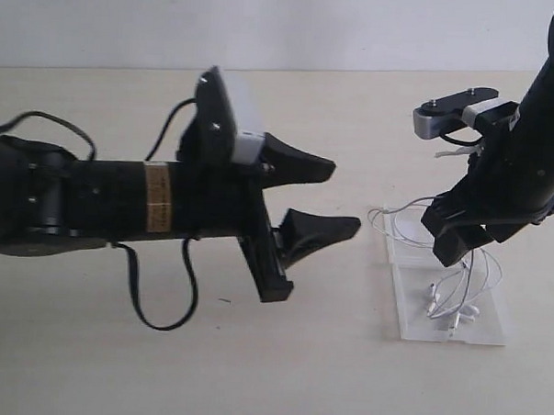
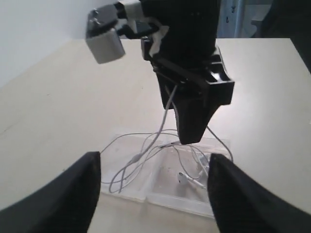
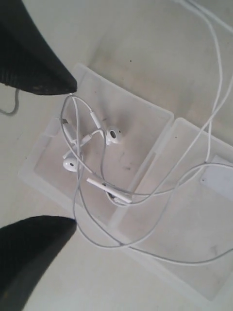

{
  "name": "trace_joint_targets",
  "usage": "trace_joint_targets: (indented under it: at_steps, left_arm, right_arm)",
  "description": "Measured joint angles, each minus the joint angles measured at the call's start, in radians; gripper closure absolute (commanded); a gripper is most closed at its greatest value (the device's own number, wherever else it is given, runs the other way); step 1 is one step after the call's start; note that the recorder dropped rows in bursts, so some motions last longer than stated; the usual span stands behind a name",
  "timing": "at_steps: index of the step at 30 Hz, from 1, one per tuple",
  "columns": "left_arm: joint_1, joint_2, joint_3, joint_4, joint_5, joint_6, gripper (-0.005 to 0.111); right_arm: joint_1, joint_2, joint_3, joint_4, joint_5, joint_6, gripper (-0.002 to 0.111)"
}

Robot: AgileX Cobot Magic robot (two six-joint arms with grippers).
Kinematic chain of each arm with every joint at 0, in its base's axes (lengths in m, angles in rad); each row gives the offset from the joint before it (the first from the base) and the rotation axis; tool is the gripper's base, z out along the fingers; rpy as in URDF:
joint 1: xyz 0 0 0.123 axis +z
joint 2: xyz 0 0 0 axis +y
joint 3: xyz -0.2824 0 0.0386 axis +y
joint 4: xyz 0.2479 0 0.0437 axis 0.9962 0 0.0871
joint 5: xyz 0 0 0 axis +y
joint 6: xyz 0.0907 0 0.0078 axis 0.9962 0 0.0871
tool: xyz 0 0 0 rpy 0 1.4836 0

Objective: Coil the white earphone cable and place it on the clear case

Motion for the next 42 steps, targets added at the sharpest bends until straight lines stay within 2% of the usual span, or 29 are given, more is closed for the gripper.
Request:
trace_joint_targets:
  at_steps: [6,13,15,17,20,21,26,31,36,42]
  left_arm:
    - [-0.05,0.179,-0.139,-0.041,-0.009,0.027,0.044]
    - [-0.09,0.277,-0.258,-0.061,-0.015,0.027,0.047]
    - [-0.097,0.291,-0.277,-0.075,-0.015,0.023,0.057]
    - [-0.097,0.3,-0.287,-0.093,-0.015,0.015,0.071]
    - [-0.097,0.307,-0.292,-0.114,-0.015,0.005,0.104]
    - [-0.097,0.307,-0.292,-0.117,-0.015,0.005,0.106]
    - [-0.098,0.309,-0.329,-0.125,0.001,-0.084,0.107]
    - [-0.099,0.331,-0.414,-0.107,0.141,-0.241,0.107]
    - [-0.101,0.342,-0.417,-0.019,0.176,-0.274,0.107]
    - [-0.1,0.342,-0.417,-0.055,0.179,-0.282,0.107]
  right_arm:
    - [0.0,0.0,0.0,-0.009,0.002,0.004,0.042]
    - [0.0,0.0,0.0,-0.009,0.002,0.006,0.042]
    - [0.0,0.0,0.0,-0.009,0.002,0.006,0.042]
    - [0.0,0.0,0.0,-0.014,0.002,0.008,0.042]
    - [0.0,0.0,0.0,-0.017,0.002,0.008,0.042]
    - [0.0,0.0,0.0,-0.017,0.002,0.008,0.042]
    - [0.0,0.0,0.0,-0.017,0.006,0.008,0.043]
    - [0.0,0.0,0.0,-0.017,0.025,-0.008,0.047]
    - [0.0,-0.002,0.0,-0.017,0.025,-0.011,0.048]
    - [0.0,-0.076,0.0,-0.009,0.025,-0.032,0.049]
